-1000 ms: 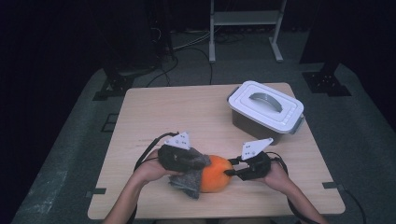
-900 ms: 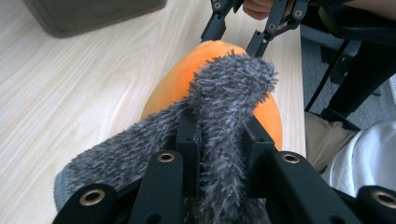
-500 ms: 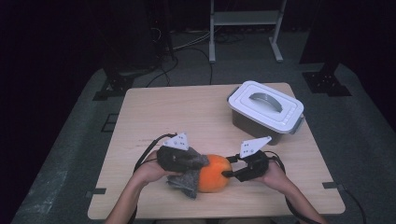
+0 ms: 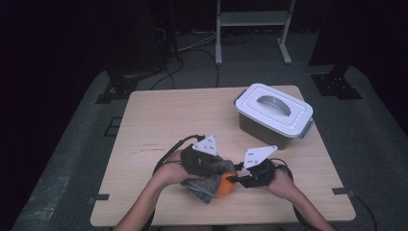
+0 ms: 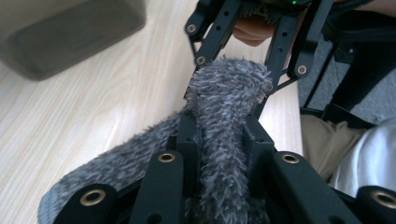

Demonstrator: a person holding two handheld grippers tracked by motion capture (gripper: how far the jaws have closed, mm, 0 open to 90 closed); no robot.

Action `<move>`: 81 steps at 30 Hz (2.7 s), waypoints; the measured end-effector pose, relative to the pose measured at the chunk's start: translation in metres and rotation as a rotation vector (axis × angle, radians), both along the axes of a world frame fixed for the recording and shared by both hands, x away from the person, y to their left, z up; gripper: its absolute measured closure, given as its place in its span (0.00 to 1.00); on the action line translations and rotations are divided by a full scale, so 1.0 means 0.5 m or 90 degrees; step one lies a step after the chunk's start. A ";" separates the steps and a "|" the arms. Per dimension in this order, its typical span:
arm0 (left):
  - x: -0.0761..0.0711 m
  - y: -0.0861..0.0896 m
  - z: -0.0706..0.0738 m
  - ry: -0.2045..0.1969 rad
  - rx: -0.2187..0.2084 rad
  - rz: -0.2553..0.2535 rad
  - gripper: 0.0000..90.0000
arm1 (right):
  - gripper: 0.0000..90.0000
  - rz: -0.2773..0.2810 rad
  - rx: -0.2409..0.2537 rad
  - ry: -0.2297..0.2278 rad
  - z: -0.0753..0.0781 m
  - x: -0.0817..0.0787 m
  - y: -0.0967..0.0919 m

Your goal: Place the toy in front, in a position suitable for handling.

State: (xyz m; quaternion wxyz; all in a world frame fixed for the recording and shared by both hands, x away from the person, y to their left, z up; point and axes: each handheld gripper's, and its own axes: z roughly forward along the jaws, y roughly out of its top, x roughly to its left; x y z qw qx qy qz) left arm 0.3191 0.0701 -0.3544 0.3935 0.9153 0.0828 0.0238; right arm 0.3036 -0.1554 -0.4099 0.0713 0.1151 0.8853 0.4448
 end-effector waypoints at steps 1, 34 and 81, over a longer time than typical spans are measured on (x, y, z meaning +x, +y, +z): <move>0.001 0.004 0.000 0.000 -0.002 0.004 0.82 | 0.70 -0.002 0.000 0.005 -0.001 0.004 -0.004; 0.022 0.062 -0.043 0.045 -0.058 0.051 0.81 | 0.42 -0.019 -0.001 0.048 -0.011 0.039 -0.052; 0.029 0.051 -0.031 0.044 -0.091 0.030 0.81 | 0.56 0.025 -0.043 -0.026 -0.005 0.004 -0.022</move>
